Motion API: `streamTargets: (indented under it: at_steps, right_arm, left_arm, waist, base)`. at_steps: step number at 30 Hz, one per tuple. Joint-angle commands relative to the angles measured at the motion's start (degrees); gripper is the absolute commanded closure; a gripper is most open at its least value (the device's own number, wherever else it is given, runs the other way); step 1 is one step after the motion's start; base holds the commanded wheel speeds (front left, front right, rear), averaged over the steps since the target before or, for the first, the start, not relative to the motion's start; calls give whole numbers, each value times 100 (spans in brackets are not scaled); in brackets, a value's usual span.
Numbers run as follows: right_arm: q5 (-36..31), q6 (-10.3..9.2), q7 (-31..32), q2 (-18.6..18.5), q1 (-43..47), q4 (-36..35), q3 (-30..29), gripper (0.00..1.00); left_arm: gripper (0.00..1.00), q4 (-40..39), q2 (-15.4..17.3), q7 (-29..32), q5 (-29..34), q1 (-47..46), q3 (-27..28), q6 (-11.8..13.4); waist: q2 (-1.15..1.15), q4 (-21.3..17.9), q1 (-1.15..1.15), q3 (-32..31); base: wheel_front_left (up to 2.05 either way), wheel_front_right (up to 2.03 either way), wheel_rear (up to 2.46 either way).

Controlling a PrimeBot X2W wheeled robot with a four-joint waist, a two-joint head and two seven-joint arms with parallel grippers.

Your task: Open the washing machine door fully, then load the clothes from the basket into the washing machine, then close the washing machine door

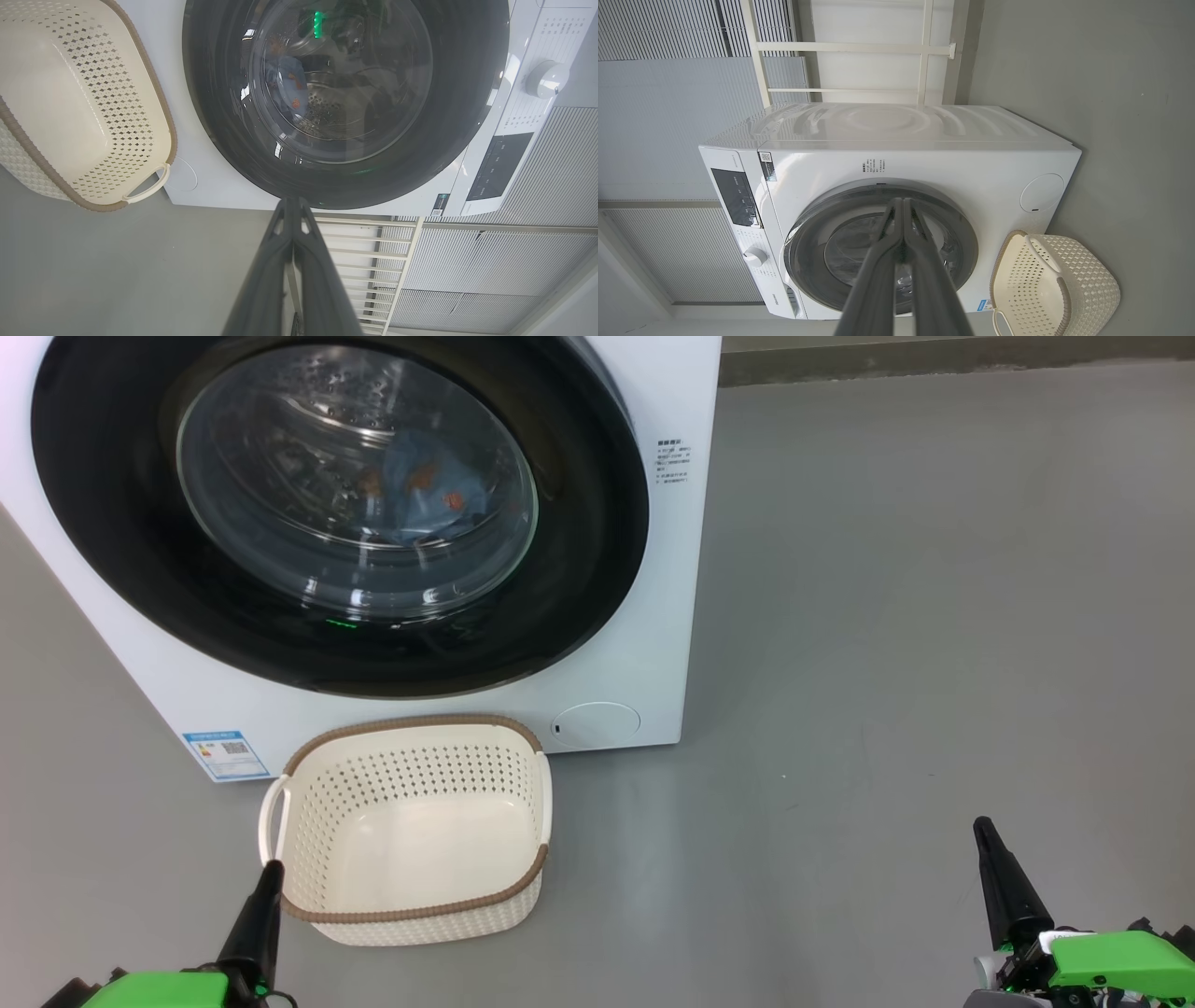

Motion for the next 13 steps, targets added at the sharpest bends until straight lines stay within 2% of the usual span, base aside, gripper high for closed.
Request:
streamTargets:
  at_steps: [1,13]
  right_arm:
    - [22,10,44,-53,-264,-141,128,100]
    - [22,10,44,-53,-264,-141,128,100]
  left_arm:
    - [100,-112,108,40,-37,-238,201,-57]
    - [100,-112,108,39,-38,-237,199,-57]
  waist:
    - [0,0,0,0]
    - [0,0,0,0]
  base:
    - [0,0,0]
    - [0,0,0]
